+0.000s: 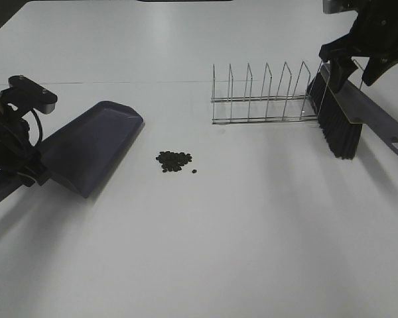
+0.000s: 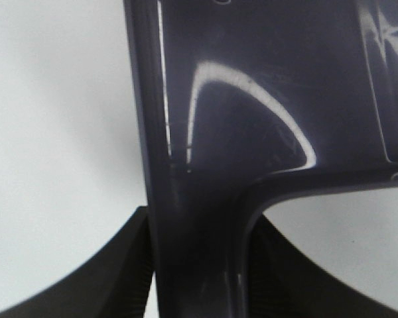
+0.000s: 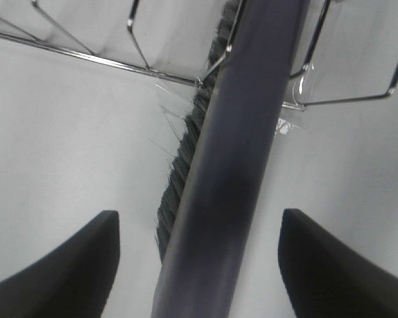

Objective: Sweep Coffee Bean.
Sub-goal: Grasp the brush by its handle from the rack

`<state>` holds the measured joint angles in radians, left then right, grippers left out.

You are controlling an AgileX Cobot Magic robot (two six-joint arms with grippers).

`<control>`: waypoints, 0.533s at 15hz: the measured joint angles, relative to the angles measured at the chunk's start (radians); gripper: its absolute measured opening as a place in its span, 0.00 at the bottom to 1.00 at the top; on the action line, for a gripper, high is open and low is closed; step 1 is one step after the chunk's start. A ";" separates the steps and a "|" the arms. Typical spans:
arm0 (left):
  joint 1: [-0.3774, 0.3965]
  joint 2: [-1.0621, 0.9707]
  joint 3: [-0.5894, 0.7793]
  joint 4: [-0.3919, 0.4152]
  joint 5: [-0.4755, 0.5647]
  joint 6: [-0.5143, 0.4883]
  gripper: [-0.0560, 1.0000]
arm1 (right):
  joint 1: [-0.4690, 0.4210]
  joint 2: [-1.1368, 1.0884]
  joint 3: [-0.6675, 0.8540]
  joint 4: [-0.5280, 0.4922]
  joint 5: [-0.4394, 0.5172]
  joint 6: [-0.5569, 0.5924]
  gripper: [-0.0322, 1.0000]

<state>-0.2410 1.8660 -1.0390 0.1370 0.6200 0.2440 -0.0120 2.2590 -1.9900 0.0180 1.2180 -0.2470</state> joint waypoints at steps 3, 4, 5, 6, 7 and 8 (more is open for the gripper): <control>0.000 0.000 0.000 -0.019 0.000 0.000 0.39 | 0.000 0.084 -0.001 -0.012 0.000 -0.004 0.55; 0.000 0.000 0.000 -0.022 0.000 0.000 0.39 | 0.000 0.095 -0.003 -0.012 0.001 -0.004 0.53; 0.000 0.000 0.000 -0.023 0.000 0.000 0.39 | 0.000 0.098 -0.003 -0.018 0.001 0.000 0.51; 0.000 0.000 0.000 -0.023 0.000 0.000 0.39 | 0.000 0.099 -0.003 -0.018 0.001 0.003 0.43; 0.000 0.000 0.000 -0.023 0.000 0.000 0.39 | 0.000 0.099 -0.005 -0.027 0.001 0.021 0.38; 0.000 0.000 0.000 -0.023 0.000 0.000 0.39 | -0.004 0.099 -0.005 -0.030 0.002 0.034 0.37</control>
<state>-0.2410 1.8660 -1.0390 0.1140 0.6200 0.2440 -0.0160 2.3580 -1.9950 -0.0120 1.2200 -0.2130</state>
